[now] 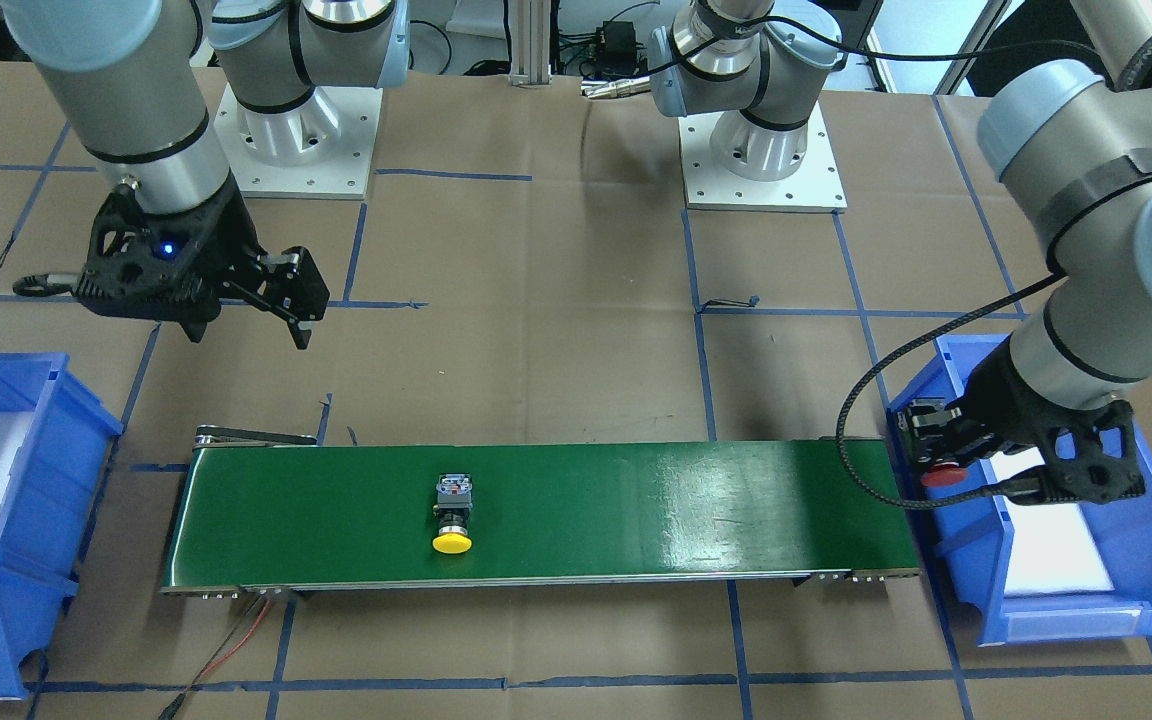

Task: Transport two buttons from left to right
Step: 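Carry the red button to the conveyor while the right gripper reaches toward the yellow button, then release the red button on the conveyor while the right gripper grasps the yellow button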

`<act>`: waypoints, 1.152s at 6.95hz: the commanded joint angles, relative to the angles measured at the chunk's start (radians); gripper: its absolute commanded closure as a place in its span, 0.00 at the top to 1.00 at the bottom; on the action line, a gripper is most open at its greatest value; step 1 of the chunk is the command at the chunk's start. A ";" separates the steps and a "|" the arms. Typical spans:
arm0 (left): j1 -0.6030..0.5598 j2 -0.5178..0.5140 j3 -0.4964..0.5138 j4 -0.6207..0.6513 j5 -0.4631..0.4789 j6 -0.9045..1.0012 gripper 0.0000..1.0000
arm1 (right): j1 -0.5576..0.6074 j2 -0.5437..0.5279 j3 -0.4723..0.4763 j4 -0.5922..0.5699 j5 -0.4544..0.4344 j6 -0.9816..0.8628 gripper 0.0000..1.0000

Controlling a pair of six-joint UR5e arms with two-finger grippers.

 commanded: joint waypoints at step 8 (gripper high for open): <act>-0.050 -0.076 -0.130 0.302 -0.004 0.004 0.91 | 0.014 0.285 -0.159 -0.026 0.176 0.007 0.99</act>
